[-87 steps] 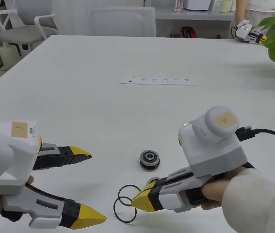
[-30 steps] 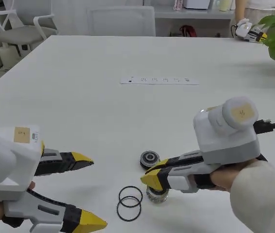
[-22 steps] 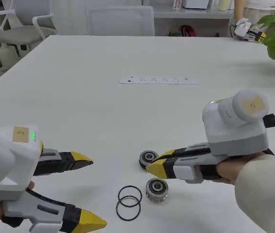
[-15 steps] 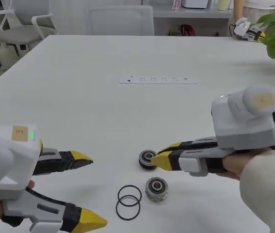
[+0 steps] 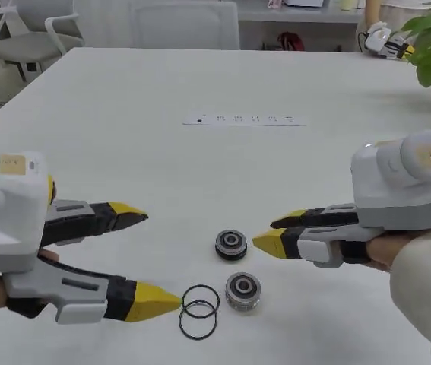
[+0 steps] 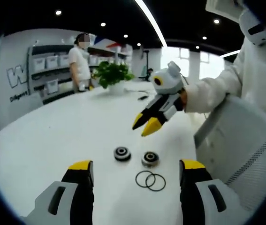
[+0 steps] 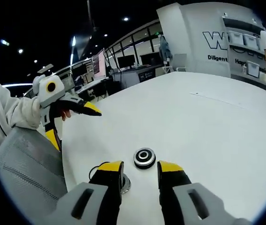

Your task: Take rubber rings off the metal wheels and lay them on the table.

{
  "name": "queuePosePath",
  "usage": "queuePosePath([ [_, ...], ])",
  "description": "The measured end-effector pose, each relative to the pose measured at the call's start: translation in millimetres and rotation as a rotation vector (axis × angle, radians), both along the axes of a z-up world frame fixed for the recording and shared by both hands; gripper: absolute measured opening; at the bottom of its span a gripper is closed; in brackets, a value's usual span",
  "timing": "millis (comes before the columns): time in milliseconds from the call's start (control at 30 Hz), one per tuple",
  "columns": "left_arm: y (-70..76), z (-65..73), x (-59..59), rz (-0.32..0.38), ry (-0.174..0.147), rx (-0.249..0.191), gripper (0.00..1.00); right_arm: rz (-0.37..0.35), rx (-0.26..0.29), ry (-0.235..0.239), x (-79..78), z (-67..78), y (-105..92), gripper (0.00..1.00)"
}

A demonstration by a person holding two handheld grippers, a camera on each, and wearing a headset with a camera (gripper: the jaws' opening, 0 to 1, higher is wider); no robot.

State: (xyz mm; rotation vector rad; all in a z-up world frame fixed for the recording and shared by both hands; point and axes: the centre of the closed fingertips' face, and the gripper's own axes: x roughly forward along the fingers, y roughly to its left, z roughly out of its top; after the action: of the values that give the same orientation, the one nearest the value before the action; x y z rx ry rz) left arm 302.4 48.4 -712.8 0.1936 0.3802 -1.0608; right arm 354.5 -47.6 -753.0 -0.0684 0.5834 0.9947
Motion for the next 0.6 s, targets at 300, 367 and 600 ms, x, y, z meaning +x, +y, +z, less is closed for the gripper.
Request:
queuePosePath([
  [300, -13.5, 41.6, 21.8, -0.062, -0.062, -0.017, 0.76, 0.014, -0.019, -0.070, 11.7, 20.6, -5.5, 0.29],
  [367, -16.7, 44.0, 27.2, -0.079, -0.075, 0.004, 0.76, 0.010, -0.004, -0.080, 15.6, 29.8, -7.2, 0.30],
  [600, -32.3, 58.7, 40.6, -0.148, -0.097, 0.028, 0.75, 0.037, 0.051, -0.105, 23.4, 57.7, -4.3, 0.33],
])
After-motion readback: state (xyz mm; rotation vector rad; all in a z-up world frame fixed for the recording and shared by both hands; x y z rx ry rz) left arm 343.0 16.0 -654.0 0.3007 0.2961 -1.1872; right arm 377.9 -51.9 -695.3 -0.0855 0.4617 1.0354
